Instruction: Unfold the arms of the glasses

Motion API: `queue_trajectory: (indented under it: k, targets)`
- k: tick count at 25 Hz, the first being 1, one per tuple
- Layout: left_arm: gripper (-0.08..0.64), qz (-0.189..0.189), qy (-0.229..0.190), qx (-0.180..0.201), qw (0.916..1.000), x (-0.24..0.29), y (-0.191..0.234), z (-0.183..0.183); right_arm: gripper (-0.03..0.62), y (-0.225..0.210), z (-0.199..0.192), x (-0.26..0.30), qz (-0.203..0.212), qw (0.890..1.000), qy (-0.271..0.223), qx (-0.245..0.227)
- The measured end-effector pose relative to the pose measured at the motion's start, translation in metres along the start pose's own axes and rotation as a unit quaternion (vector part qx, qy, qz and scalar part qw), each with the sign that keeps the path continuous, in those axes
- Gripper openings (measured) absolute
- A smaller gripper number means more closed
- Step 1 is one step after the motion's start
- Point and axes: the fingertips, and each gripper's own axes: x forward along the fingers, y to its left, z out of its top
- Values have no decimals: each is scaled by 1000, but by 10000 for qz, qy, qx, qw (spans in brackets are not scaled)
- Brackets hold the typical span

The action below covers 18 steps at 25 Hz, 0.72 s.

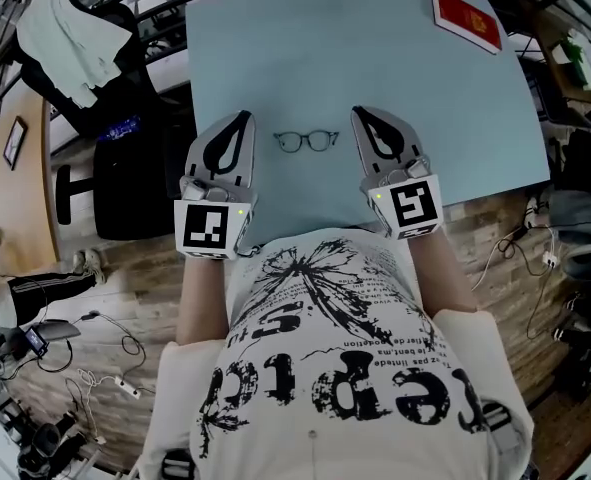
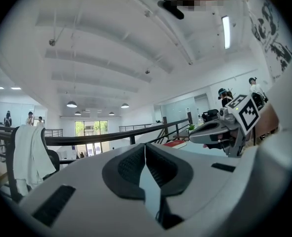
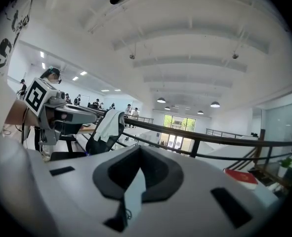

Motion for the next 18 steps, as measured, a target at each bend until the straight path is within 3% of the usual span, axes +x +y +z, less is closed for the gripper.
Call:
queue_trajectory:
  k: [18]
  targets:
    - [21, 122, -11, -108, 9999, 9, 3, -4, 8, -3, 3, 11, 29, 9999, -129, 82]
